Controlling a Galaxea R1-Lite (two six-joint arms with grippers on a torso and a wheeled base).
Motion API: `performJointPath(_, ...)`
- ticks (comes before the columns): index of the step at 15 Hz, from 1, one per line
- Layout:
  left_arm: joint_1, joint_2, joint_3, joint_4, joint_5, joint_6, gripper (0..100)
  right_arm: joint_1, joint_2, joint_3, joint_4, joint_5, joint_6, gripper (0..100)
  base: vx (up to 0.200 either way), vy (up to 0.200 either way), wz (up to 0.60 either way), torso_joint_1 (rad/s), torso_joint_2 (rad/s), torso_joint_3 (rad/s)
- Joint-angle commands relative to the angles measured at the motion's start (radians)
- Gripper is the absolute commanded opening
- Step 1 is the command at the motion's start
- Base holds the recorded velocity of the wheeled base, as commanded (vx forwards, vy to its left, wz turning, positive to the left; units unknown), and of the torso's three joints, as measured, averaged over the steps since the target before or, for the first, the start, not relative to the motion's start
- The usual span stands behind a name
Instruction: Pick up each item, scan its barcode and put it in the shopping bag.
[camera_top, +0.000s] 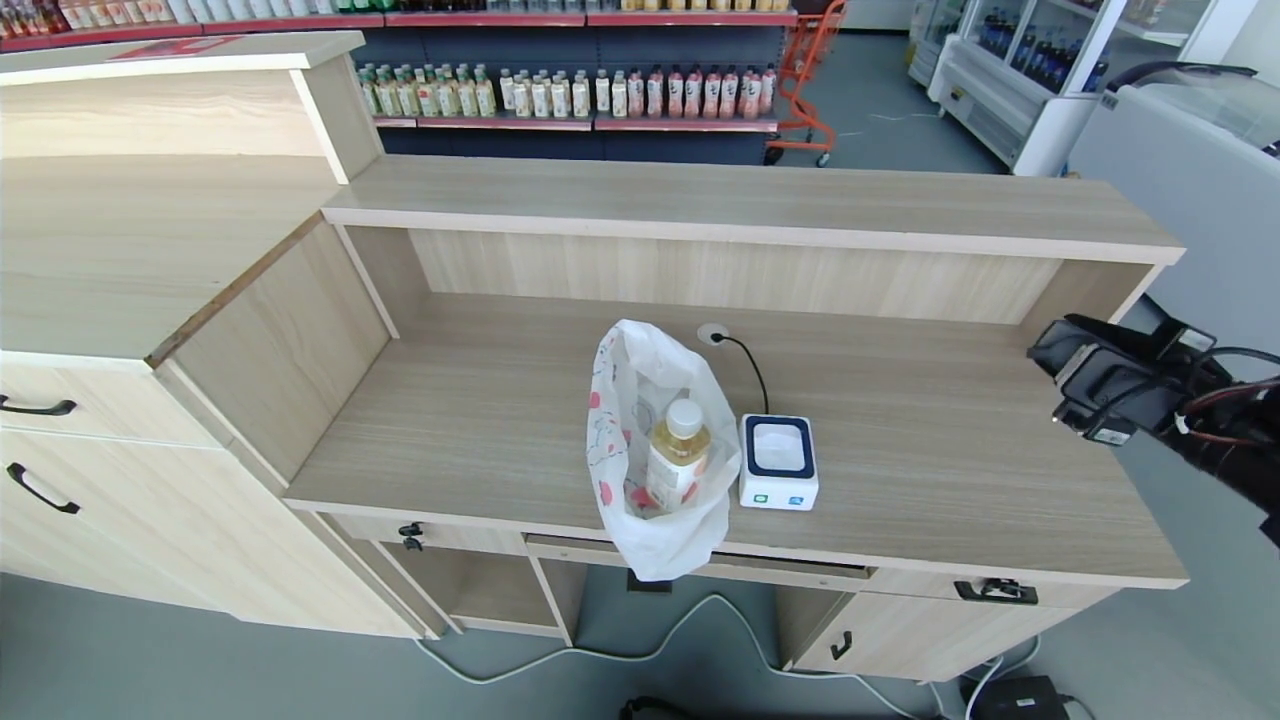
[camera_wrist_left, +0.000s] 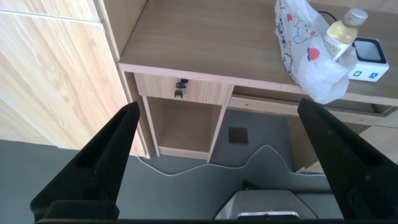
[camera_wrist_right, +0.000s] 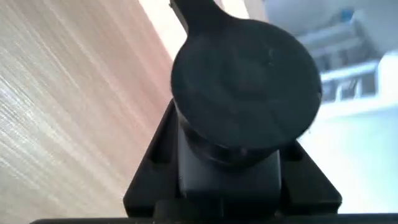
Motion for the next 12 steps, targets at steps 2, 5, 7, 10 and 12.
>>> performJointPath(2, 0.000, 0.000, 0.000, 0.000, 0.000, 0.000, 100, 0.309, -0.247, 0.052, -0.048, 0.262, -0.453, 0, 0.000, 0.000, 0.00, 0.000, 0.00, 0.000)
performJointPath(5, 0.000, 0.000, 0.000, 0.000, 0.000, 0.000, 100, 0.581, -0.281, 0.084, -0.097, 0.267, -0.817, 0, 0.000, 0.000, 0.00, 0.000, 0.00, 0.000)
performJointPath(7, 0.000, 0.000, 0.000, 0.000, 0.000, 0.000, 100, 0.681, -0.278, 0.092, -0.077, 0.264, -0.926, 0, 0.000, 0.000, 0.00, 0.000, 0.00, 0.000)
performJointPath(10, 0.000, 0.000, 0.000, 0.000, 0.000, 0.000, 100, 0.872, -0.278, 0.090, 0.019, 0.267, -1.110, 0, 0.000, 0.000, 0.00, 0.000, 0.00, 0.000)
performJointPath(12, 0.000, 0.000, 0.000, 0.000, 0.000, 0.000, 100, 0.943, -0.270, 0.093, 0.064, 0.294, -1.166, 0, 0.000, 0.000, 0.00, 0.000, 0.00, 0.000)
